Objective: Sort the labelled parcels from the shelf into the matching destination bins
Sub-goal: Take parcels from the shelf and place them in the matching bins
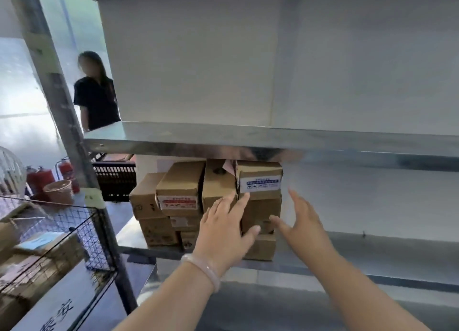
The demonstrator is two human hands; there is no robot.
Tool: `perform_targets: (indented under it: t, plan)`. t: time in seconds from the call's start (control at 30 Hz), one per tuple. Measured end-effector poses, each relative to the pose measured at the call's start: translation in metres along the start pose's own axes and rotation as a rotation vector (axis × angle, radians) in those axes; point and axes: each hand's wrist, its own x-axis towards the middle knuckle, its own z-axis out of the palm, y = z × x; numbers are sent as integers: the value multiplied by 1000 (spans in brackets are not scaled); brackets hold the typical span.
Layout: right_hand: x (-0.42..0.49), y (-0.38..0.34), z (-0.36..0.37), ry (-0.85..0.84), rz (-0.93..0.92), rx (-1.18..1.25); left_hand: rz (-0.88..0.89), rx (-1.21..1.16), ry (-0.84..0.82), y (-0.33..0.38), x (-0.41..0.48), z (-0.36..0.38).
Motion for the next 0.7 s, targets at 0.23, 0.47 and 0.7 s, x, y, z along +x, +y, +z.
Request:
perform_targets:
  t: [0.23,0.47,0.7]
  plan:
    - [74,-1,-4,2,-88,275,-150,-81,74,19,65,10]
    - [93,3,2,-43,73,644,-159,-180,115,29,67,22]
    - [63,12,-3,115,338,992,-136,-493,265,43,31,41]
